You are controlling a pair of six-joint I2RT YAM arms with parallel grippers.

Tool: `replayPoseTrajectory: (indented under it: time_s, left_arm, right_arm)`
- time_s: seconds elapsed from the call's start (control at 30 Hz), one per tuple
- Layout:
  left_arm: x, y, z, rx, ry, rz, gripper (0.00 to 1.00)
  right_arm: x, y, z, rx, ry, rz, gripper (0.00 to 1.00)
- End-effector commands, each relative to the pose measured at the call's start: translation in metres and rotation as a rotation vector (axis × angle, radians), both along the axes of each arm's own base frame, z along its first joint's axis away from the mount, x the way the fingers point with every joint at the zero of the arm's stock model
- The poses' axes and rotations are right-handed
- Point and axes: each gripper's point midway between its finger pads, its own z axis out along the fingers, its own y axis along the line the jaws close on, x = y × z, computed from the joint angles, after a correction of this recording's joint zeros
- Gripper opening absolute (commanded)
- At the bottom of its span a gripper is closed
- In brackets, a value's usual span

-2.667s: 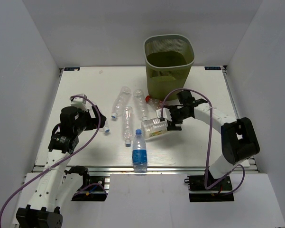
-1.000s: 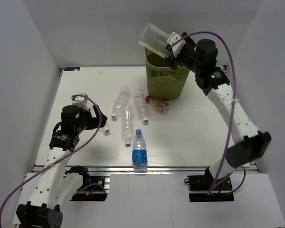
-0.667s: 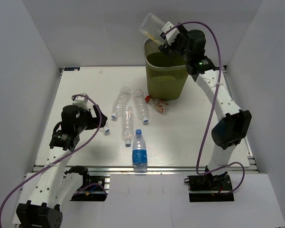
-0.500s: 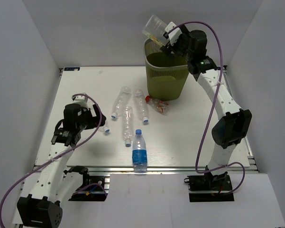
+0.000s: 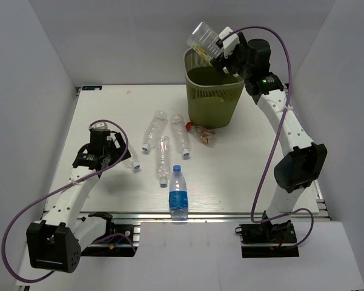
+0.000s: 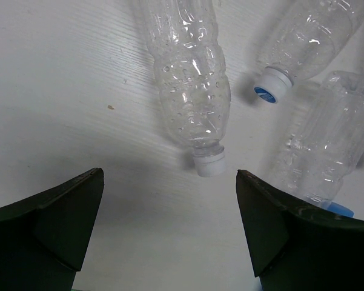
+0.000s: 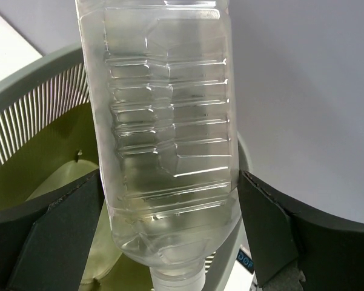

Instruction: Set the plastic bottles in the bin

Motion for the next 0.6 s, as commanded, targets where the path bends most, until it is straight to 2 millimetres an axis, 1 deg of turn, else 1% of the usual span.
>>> replayPoseTrajectory:
  time_s: [0.0, 0.13, 0.23, 0.27, 0.3, 0.4, 0.43, 0.47, 0.5, 0.57]
  left_arm:
    - [0.001, 0.003, 0.016, 0.001, -0.054, 0.036, 1.0]
    - [0.001, 0.002, 0.016, -0.001, -0.053, 0.021, 1.0]
    - [0.002, 0.0, 0.017, -0.003, -0.06, 0.008, 1.0]
    - [0.002, 0.0, 0.017, -0.003, -0.06, 0.008, 1.0]
    - [0.002, 0.0, 0.017, -0.003, -0.06, 0.008, 1.0]
    - [0.004, -0.002, 0.02, -0.007, -0.077, -0.006, 1.0]
    - [0.004, -0.002, 0.021, -0.007, -0.077, -0.006, 1.0]
    - [0.004, -0.002, 0.021, -0.007, -0.077, -0.006, 1.0]
    - [0.003, -0.003, 0.02, -0.014, -0.076, -0.013, 1.0]
    - [0.003, -0.003, 0.023, -0.016, -0.085, -0.013, 1.0]
  right_arm:
    - [-0.007, -0.006, 0.024, 0.047, -0.032, -0.005, 0.9]
    - [-0.012, -0.004, 0.022, 0.053, -0.016, 0.011, 0.9]
    - [-0.016, 0.0, 0.017, 0.038, -0.007, 0.05, 0.9]
    - [-0.015, 0.001, 0.012, 0.036, 0.0, 0.055, 0.9]
    - [-0.018, 0.001, 0.016, 0.04, -0.007, 0.056, 0.85]
    - [-0.015, -0.001, 0.014, 0.049, -0.007, 0.04, 0.32]
    - [-0.014, -0.001, 0.013, 0.058, -0.003, 0.037, 0.41]
    - [-0.013, -0.002, 0.012, 0.055, -0.003, 0.03, 0.59]
    - [-0.013, -0.003, 0.012, 0.049, -0.005, 0.029, 0.9]
    - [-0.015, -0.002, 0.008, 0.035, 0.0, 0.039, 0.9]
